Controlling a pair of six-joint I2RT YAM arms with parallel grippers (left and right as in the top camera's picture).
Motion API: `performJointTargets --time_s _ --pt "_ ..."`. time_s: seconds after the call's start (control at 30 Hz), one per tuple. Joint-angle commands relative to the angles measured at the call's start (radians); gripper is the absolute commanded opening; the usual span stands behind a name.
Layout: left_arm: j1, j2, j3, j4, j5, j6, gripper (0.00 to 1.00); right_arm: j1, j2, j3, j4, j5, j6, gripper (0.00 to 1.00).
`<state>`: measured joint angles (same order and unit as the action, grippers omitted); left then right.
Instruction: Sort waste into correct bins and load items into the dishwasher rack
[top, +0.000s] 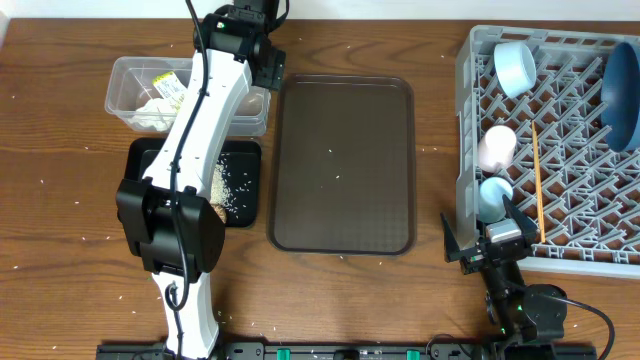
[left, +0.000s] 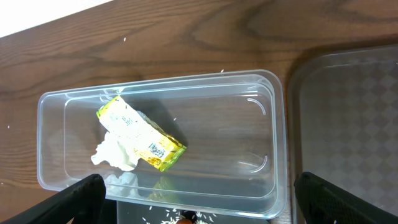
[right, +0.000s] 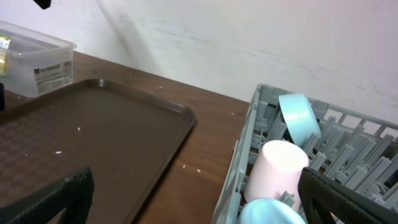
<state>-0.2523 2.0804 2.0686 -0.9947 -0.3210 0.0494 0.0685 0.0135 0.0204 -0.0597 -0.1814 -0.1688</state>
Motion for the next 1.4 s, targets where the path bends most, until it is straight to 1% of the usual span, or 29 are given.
performJointTargets --time_s 0.0,1.03,1.13,1.2,1.27,1.33,1.37 --pt "0.001 0.007 -0.004 -0.003 -0.013 0.001 0.98 -0.01 -0.009 -0.015 0.003 0.017 0.004 0.99" --pt "0.001 0.007 -0.004 -0.013 -0.013 0.002 0.98 -0.009 -0.008 -0.015 0.003 0.017 0.004 0.99" --pt "0.001 0.001 -0.014 -0.02 0.026 -0.016 0.98 -0.009 -0.008 -0.015 0.003 0.017 0.004 0.99" --pt "0.002 -0.024 -0.056 0.016 0.08 -0.034 0.98 -0.01 -0.008 -0.015 0.003 0.017 0.004 0.99" --pt "0.004 -0.07 -0.138 0.097 0.134 -0.036 0.98 -0.009 -0.008 -0.015 0.003 0.017 0.004 0.99" --pt "0.008 -0.138 -0.272 0.233 0.178 -0.035 0.98 -0.009 -0.008 -0.015 0.003 0.017 0.004 0.99" --pt "0.012 -0.187 -0.366 0.323 0.193 -0.035 0.98 -0.009 -0.008 -0.015 0.003 0.017 0.004 0.99"
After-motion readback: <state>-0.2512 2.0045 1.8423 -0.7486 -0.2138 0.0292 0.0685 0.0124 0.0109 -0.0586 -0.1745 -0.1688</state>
